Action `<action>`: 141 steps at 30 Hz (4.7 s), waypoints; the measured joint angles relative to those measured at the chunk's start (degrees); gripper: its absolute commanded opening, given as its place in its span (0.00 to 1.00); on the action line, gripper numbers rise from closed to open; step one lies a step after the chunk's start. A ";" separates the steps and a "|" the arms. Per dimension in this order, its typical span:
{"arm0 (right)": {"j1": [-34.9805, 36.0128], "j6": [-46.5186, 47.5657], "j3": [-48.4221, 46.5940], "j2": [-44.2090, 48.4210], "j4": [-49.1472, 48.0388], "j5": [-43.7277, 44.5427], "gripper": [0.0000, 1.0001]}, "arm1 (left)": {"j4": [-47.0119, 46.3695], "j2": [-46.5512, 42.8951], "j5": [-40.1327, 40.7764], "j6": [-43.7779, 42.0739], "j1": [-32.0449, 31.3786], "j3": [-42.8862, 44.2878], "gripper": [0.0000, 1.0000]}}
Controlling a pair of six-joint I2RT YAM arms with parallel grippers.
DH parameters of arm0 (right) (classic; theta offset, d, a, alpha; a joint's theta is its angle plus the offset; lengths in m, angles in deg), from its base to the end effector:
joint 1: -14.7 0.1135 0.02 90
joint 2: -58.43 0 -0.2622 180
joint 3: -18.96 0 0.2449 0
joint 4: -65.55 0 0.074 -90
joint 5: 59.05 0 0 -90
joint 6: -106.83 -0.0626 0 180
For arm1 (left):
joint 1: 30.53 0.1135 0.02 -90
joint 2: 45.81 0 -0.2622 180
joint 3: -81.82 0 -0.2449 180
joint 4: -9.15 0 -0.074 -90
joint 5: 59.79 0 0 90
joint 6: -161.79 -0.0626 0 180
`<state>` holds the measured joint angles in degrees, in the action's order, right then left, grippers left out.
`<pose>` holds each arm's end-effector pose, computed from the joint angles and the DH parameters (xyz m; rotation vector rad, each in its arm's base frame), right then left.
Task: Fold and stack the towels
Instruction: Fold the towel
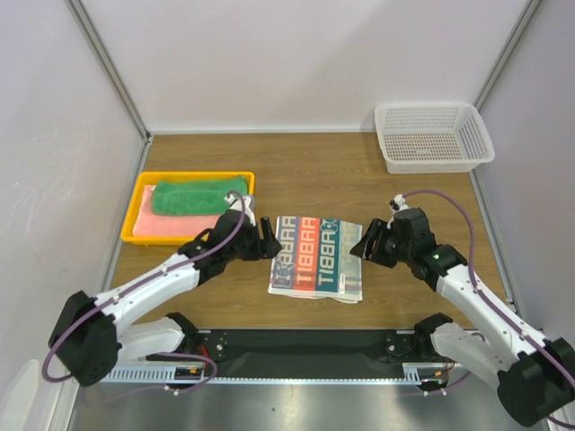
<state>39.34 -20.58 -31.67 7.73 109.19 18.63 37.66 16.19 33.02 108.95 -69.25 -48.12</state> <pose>0.1731 0.0941 0.2227 0.1599 2.4436 0.7652 0.1895 -0.1480 0.2058 0.0054 2.3580 -0.6235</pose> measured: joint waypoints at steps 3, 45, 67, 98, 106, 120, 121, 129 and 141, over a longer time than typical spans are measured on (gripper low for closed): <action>0.00 -0.33 0.44 -4.02 -7.21 1.95 0.46 | -4.72 4.63 -0.96 -0.46 -0.13 2.27 0.49; -10.93 9.42 -14.36 -50.34 -35.01 3.37 0.12 | -22.75 48.04 -2.69 -6.60 6.99 25.75 0.11; -11.02 10.01 -18.53 -40.24 -18.25 6.86 0.44 | -11.98 36.85 3.72 -10.21 6.97 25.51 0.54; -11.02 8.50 -17.79 -47.87 -18.23 4.72 0.26 | -9.88 43.10 4.98 -7.32 6.97 24.37 0.34; -11.02 8.57 -18.43 -48.96 -18.75 4.74 0.06 | -11.34 44.76 4.59 -7.76 6.97 25.22 0.08; -11.69 11.76 -23.08 -51.15 -22.93 5.03 0.00 | -16.76 46.47 4.68 -10.93 7.30 26.60 0.03; -11.87 12.11 -23.50 -51.17 -23.21 5.03 0.00 | -17.00 46.47 4.81 -11.34 7.43 26.80 0.07; -12.96 13.86 -27.02 -53.31 -22.95 3.80 0.51 | -16.35 46.42 4.96 -13.31 8.52 27.32 0.59; -12.98 13.92 -21.79 -47.87 -18.80 0.85 0.61 | -10.62 35.98 5.53 -7.78 4.81 21.09 0.56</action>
<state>26.36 -6.66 -53.46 -40.14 90.39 19.49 27.04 52.17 38.55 101.17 -64.44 -27.03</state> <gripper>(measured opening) 0.598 0.575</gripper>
